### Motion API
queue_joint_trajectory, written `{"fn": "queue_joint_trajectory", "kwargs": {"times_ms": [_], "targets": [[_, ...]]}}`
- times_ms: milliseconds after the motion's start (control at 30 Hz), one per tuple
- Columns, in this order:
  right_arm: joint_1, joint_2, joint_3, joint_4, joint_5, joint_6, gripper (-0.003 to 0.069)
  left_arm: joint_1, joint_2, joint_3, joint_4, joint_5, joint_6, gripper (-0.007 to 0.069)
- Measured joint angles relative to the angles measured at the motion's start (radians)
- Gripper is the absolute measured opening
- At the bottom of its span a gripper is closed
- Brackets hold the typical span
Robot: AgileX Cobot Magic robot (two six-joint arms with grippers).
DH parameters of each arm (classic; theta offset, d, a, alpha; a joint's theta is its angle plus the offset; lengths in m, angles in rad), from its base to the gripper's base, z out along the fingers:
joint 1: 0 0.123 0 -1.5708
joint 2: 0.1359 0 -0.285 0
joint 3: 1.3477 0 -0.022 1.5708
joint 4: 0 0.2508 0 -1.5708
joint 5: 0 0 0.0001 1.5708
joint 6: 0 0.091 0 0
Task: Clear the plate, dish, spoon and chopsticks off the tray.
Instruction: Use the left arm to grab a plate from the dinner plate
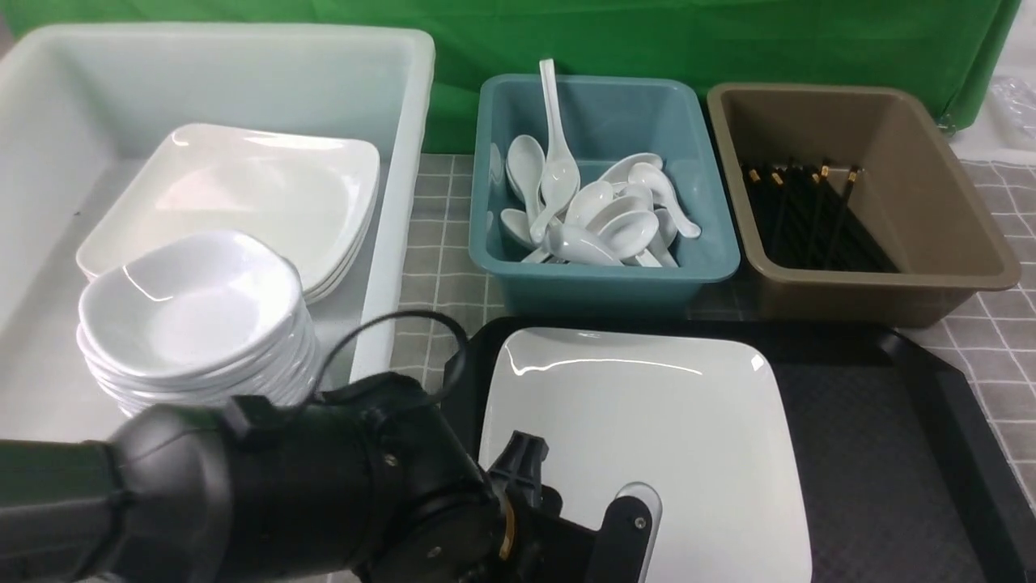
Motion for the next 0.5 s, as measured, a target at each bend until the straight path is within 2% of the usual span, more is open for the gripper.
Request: {"fn": "queue_joint_trajectory", "kwargs": {"times_ms": [167, 300, 500], "targets": [[0.000, 0.000, 0.000, 0.000, 0.000, 0.000, 0.0234, 0.000, 0.050, -0.001, 0.065, -0.048, -0.008, 0.0424], [0.000, 0.000, 0.000, 0.000, 0.000, 0.000, 0.0235, 0.000, 0.067, -0.005, 0.144, -0.095, -0.076, 0.0422], [0.000, 0.000, 0.000, 0.000, 0.000, 0.000, 0.0232, 0.000, 0.073, -0.010, 0.169, -0.090, -0.135, 0.0405]]}}
